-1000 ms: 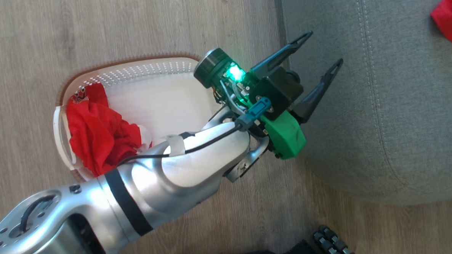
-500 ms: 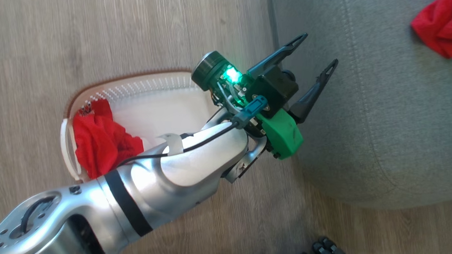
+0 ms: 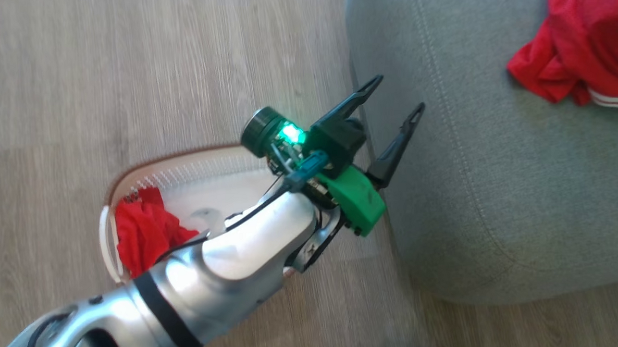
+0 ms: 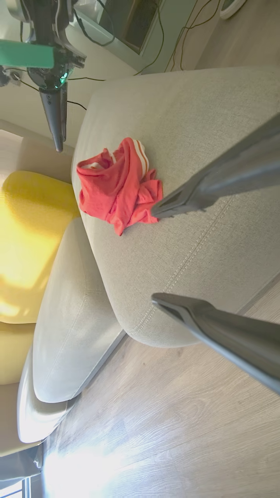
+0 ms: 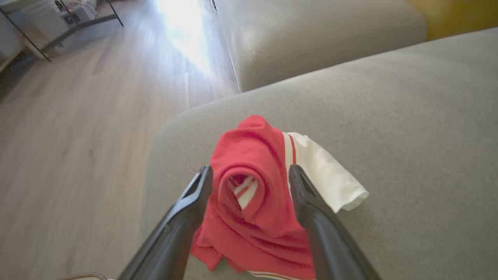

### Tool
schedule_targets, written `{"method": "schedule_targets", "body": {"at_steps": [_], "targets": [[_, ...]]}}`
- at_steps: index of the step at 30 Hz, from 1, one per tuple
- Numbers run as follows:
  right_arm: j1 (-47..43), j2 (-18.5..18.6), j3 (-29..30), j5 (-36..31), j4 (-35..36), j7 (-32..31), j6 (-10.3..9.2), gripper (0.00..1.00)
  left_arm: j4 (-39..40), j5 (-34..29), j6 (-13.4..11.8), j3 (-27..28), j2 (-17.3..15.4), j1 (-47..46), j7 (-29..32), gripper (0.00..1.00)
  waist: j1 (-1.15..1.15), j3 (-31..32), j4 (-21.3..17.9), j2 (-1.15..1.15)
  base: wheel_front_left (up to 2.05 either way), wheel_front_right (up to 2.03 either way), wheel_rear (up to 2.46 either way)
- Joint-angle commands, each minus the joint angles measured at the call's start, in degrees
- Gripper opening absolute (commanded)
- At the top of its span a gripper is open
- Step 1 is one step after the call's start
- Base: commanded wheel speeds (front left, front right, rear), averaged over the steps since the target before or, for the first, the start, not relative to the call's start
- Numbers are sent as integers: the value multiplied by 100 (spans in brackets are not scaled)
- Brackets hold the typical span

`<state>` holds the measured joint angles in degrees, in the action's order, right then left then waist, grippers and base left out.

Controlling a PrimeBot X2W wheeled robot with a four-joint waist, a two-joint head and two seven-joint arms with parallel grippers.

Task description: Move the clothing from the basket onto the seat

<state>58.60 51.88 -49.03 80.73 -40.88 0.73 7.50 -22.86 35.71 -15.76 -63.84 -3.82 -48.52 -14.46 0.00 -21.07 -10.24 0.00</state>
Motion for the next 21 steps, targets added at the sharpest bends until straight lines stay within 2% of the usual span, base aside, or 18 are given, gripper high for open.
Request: {"method": "schedule_targets", "body": {"at_steps": [1,11,21], "targets": [[-208,339,7,87,115,121,-1,100,220,-60,26,247,-81,-6,-53,100,0,215,8,0,0,0,0],[-654,673,-163,168,833,952,-1,100,640,-241,75,847,-424,786,-53,100,0,896,220,0,0,0,0],[-1276,841,107,236,1323,1402,-1,100,1050,-301,-28,1378,-826,1475,-53,100,0,1387,578,0,0,0,0]]}}
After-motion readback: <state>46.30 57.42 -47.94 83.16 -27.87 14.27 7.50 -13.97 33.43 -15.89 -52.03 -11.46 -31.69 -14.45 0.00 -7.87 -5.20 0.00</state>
